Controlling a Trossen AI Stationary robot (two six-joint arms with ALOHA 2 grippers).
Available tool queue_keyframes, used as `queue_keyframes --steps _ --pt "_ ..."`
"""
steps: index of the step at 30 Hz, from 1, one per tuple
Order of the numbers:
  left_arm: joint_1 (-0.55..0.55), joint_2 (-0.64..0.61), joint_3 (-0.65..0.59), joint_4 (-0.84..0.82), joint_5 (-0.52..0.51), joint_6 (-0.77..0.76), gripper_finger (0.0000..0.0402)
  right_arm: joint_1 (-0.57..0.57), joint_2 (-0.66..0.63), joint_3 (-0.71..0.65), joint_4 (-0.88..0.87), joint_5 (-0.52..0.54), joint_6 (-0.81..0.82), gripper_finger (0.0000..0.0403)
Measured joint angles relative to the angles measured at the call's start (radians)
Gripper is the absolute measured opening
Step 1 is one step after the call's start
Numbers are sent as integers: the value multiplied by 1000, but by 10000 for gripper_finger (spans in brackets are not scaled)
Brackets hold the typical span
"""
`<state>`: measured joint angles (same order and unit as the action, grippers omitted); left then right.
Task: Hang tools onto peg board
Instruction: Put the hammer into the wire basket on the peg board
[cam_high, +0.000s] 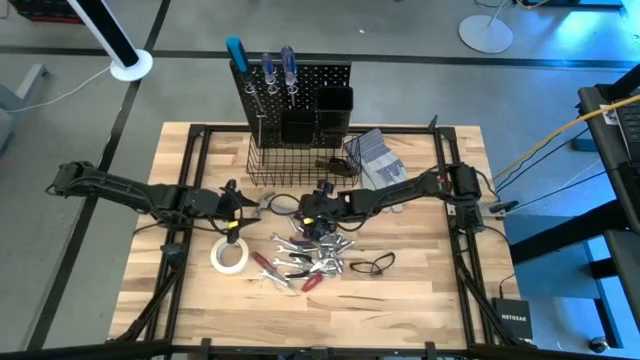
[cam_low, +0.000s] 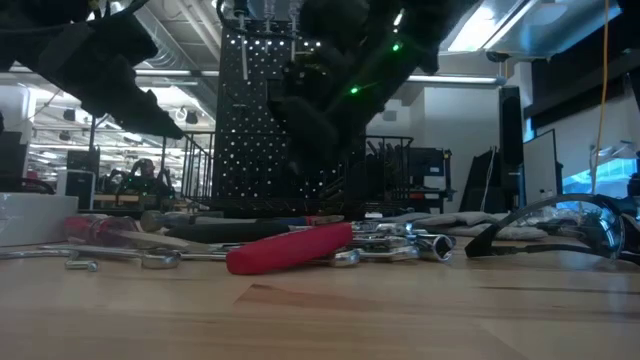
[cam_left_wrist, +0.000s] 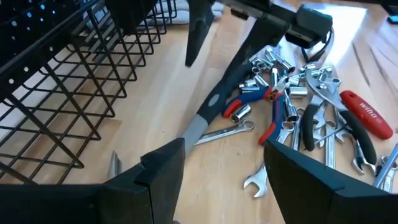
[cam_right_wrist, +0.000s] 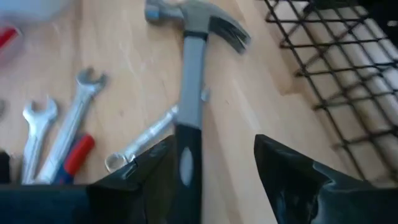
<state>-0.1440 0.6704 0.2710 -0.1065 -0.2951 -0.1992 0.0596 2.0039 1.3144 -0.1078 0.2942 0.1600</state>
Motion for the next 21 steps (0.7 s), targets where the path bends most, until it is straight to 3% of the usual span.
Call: queue_keyframes --steps 21 --pt "1 0 0 -5 -1 -3 210 -55 118 2 56 -135 115 215"
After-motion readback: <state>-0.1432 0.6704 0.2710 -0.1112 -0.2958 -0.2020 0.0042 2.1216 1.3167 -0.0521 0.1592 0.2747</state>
